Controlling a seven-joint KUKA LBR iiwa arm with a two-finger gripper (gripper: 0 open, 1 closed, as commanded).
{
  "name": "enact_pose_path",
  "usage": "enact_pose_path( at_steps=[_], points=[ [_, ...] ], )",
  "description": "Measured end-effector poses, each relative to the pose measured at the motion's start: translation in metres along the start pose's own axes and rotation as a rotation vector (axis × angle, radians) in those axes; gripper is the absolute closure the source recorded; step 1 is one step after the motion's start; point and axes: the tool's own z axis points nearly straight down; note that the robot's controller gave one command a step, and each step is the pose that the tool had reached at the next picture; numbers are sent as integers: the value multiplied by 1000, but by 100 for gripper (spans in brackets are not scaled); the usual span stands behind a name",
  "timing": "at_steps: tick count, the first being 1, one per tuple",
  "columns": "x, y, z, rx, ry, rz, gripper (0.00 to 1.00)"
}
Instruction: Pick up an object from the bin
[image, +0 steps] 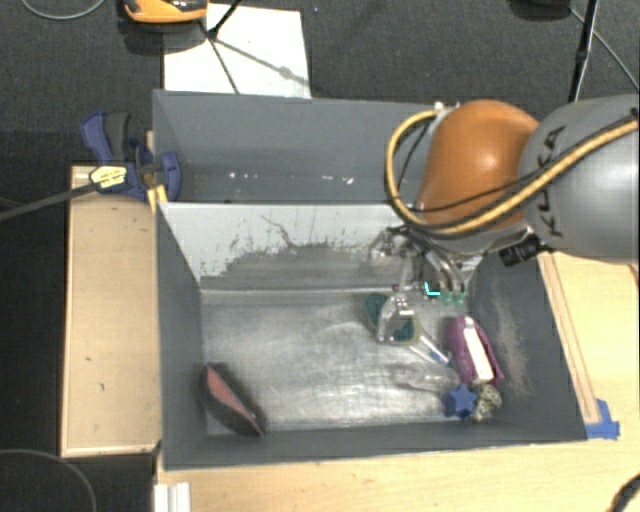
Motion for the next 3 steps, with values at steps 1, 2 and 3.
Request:
enact_pose_path(
  at_steps=[1,2,3],
  points=[
    [-5,-34,112,1,-6,-74,0],
    [-12,-72,101,0,-12,186,0],
    [-20,-82,113,-1,-18,-130,0]
  ],
)
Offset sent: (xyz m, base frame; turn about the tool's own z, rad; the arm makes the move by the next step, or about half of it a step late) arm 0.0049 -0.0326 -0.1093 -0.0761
